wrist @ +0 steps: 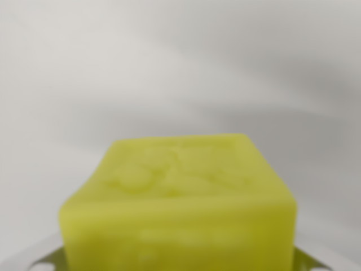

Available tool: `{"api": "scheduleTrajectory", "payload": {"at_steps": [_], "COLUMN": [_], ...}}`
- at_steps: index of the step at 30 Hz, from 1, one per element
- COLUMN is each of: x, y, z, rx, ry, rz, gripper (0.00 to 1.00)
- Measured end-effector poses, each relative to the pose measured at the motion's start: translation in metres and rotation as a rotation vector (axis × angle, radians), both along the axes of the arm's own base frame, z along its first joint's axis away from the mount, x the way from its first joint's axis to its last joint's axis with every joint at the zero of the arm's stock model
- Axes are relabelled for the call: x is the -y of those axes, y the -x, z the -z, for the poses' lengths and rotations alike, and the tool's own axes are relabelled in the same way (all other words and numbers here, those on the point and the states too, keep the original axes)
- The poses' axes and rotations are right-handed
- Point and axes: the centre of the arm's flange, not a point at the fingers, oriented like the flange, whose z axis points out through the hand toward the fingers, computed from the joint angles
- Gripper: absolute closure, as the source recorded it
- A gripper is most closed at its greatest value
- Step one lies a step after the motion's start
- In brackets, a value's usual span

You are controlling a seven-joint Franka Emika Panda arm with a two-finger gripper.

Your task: Pick yellow cube

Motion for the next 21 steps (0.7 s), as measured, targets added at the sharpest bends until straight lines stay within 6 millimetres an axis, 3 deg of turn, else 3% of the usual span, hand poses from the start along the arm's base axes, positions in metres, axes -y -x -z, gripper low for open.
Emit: {"api": "scheduleTrajectory", "payload": {"at_steps": [21], "x": [0.0], "y": [0.0], "z": [-0.052], "rx": [0.0], "ry": [0.0], "rz": [0.0], "gripper": [1.0]}}
